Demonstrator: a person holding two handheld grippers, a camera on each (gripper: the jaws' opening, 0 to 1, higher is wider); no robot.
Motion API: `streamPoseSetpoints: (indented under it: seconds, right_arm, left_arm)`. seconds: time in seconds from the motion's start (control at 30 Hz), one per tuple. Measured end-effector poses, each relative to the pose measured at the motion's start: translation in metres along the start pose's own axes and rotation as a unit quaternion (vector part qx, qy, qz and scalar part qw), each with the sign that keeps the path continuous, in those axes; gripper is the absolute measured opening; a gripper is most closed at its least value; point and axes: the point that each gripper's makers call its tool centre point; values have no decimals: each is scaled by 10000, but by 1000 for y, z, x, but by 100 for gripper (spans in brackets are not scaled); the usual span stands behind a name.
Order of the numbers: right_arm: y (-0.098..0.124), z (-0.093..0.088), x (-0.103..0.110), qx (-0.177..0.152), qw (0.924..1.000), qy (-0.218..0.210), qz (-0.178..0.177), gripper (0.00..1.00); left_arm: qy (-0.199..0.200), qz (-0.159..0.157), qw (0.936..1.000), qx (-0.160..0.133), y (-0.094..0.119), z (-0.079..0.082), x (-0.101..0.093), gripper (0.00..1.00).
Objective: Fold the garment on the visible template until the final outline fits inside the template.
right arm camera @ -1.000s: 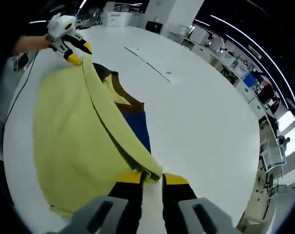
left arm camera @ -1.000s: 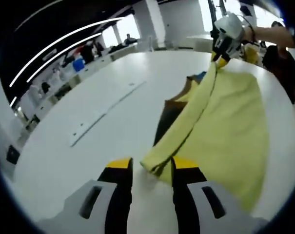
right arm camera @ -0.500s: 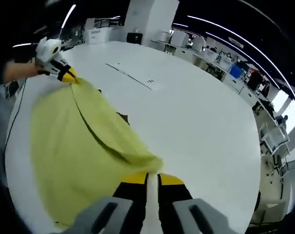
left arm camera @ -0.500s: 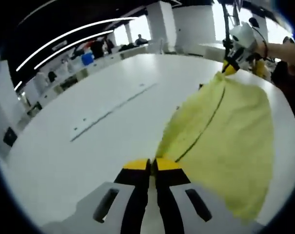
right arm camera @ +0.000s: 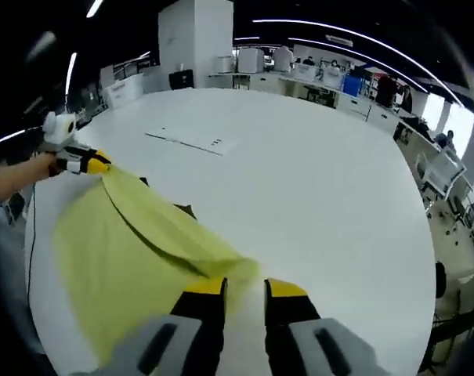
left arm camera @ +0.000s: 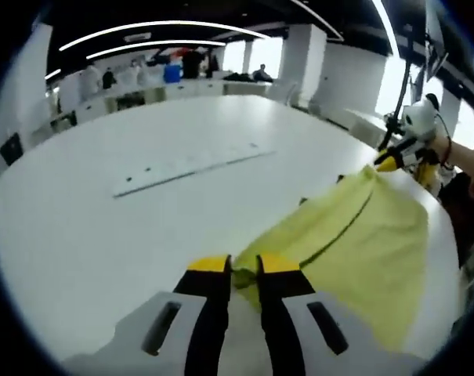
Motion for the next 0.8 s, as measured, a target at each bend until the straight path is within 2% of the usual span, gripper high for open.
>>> streamPoseSetpoints:
  seconds: [0.17, 0.2, 0.27, 0.43, 0.53, 0.57, 0.67, 0.7, 0.8]
  right_arm:
    - [-10, -3, 2, 120, 9999, -120, 16, 15]
    - [-11, -5, 3, 166, 9998, -133, 15, 15]
    - [-14, -9, 2, 255, 9996, -116, -16, 13]
    - [-16, -14, 1, 353, 9993, -150, -25, 4]
    - [-17, -14, 0, 369, 9992, -104, -56, 0]
    - [-17, -13, 0, 361, 9993, -102, -73, 0]
    - [-16, -10, -2, 286, 9992, -197, -172, 0]
    - [-15, -8, -3, 261, 9992, -213, -192, 0]
    - [-17, -12, -5, 335, 9987, -276, -274, 0]
  left_arm:
    - [-46, -166, 9999, 8, -3, 0, -6, 15]
    - [-264, -215, 9994, 54, -4, 0, -7, 14]
    - [-389, -169, 9990, 119, -5, -2, -5, 11]
    - [-350, -170, 9990, 218, -8, -3, -2, 1]
    - [96, -38, 9997, 202, -9, -1, 3, 0]
    - [448, 14, 9989, 105, -9, 1, 5, 0]
    - [1006, 169, 9948, 28, -8, 4, 13, 0]
    - [961, 168, 9952, 26, -7, 4, 15, 0]
    - [1174, 175, 9929, 94, -9, 2, 16, 0]
Point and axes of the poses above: the point that each gripper's makers call its tool centre point, and the gripper's own axes: y roughly backward along the fingers, x roughly to its left, z roughly out of its top, and after that the axes turned 6 degrees about -x, right-handed
